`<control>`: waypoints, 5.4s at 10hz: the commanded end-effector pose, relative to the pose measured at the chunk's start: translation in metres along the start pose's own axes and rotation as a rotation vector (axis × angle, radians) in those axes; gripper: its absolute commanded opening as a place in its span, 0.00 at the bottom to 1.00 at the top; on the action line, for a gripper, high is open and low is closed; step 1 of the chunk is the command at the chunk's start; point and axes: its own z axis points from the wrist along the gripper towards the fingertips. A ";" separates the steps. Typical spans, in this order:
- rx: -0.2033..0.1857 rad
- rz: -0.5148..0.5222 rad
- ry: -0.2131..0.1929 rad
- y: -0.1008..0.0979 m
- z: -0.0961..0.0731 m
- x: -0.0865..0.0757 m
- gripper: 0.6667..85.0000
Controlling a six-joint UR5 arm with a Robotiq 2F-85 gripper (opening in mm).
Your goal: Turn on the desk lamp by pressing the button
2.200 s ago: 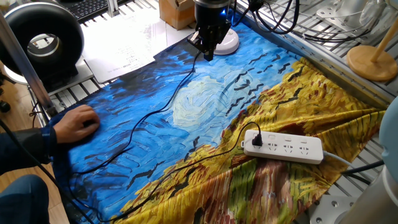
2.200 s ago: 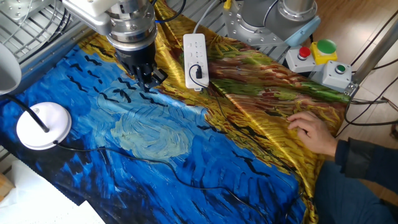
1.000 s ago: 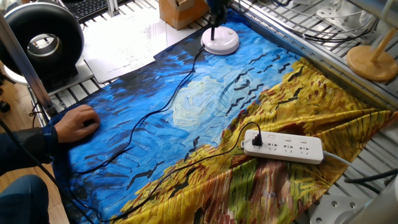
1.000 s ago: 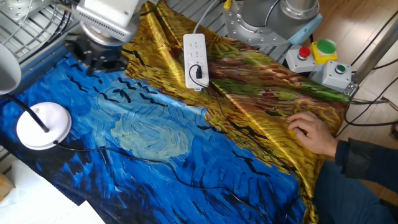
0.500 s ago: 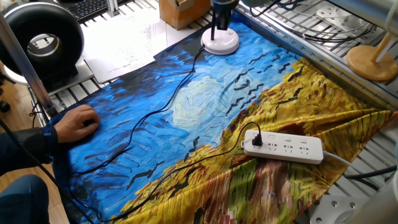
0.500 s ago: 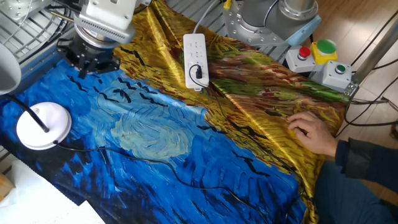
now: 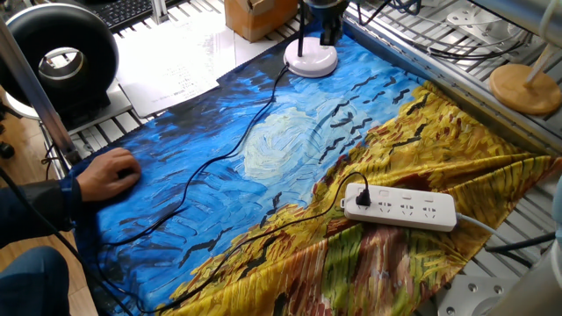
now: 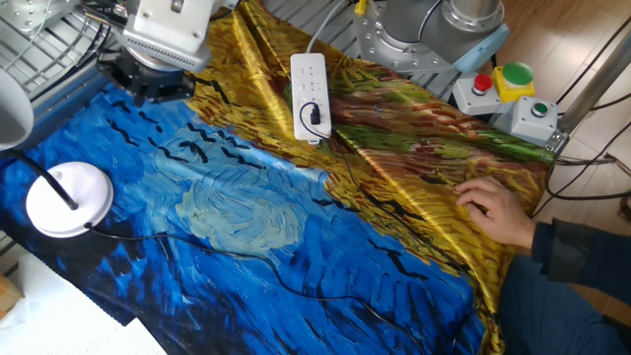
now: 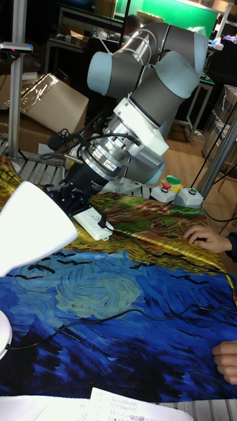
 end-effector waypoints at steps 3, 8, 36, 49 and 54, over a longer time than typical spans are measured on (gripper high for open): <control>0.104 -0.019 -0.002 -0.028 -0.001 0.000 0.01; 0.262 -0.182 -0.207 -0.088 0.124 -0.029 0.01; 0.334 -0.288 -0.189 -0.114 0.175 -0.058 0.01; -0.067 0.010 -0.226 -0.008 0.152 -0.049 0.01; -0.121 0.038 -0.284 -0.030 0.134 -0.095 0.01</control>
